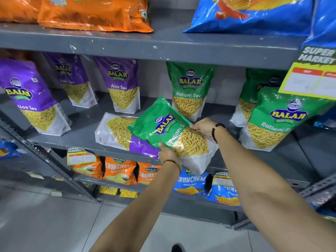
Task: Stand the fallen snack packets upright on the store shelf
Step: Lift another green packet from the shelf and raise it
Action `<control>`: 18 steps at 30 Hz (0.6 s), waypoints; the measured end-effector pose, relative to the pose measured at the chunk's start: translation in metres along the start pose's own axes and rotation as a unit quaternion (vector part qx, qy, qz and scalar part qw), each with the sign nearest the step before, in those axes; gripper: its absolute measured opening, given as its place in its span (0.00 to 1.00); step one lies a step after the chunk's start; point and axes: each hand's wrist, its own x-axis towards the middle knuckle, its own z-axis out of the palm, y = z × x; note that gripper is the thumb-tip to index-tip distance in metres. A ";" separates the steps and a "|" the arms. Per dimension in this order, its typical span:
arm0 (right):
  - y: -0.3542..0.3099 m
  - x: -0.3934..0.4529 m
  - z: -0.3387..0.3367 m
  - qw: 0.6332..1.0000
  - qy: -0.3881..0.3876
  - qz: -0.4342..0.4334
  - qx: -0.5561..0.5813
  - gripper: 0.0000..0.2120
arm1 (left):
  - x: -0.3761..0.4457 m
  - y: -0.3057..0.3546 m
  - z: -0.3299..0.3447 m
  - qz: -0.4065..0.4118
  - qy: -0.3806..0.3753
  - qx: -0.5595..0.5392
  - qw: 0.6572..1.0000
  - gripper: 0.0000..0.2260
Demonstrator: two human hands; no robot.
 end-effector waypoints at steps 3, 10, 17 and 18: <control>0.012 -0.041 -0.003 0.989 -0.009 -0.006 0.146 0.10 | 0.007 0.015 -0.017 0.057 -0.080 0.052 0.994 0.26; 0.018 -0.132 0.024 0.941 -0.007 -0.072 0.330 0.11 | -0.023 0.080 -0.070 0.163 -0.237 0.200 0.937 0.23; 0.005 -0.186 0.031 0.919 -0.025 -0.148 0.366 0.23 | -0.055 0.114 -0.113 0.171 -0.306 0.252 0.902 0.19; 0.003 -0.192 0.031 0.919 -0.033 -0.153 0.361 0.25 | -0.056 0.116 -0.117 0.167 -0.319 0.255 0.897 0.19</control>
